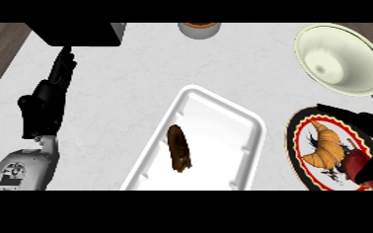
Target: Pick the croissant from the plate and place it in the bowl
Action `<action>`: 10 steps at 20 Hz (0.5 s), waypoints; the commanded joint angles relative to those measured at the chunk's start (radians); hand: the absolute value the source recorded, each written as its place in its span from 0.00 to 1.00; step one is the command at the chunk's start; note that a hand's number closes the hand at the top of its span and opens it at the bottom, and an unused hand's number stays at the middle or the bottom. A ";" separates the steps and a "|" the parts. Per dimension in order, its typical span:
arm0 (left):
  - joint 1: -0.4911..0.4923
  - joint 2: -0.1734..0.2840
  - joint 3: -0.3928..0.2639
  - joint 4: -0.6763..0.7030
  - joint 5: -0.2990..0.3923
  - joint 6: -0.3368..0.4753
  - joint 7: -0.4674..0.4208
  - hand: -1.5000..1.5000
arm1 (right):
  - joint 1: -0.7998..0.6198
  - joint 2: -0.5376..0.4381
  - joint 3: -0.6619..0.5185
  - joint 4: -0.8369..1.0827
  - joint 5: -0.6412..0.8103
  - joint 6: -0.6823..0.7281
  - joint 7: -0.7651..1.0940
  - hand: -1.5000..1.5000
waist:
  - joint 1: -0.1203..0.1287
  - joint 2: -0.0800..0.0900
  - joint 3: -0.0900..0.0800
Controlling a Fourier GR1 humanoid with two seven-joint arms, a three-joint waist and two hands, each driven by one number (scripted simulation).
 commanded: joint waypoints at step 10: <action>0.067 -0.050 0.030 -0.070 -0.046 -0.059 0.000 0.50 | -0.073 0.139 -0.054 0.116 0.160 0.012 -0.014 0.00 | -0.001 -0.001 0.000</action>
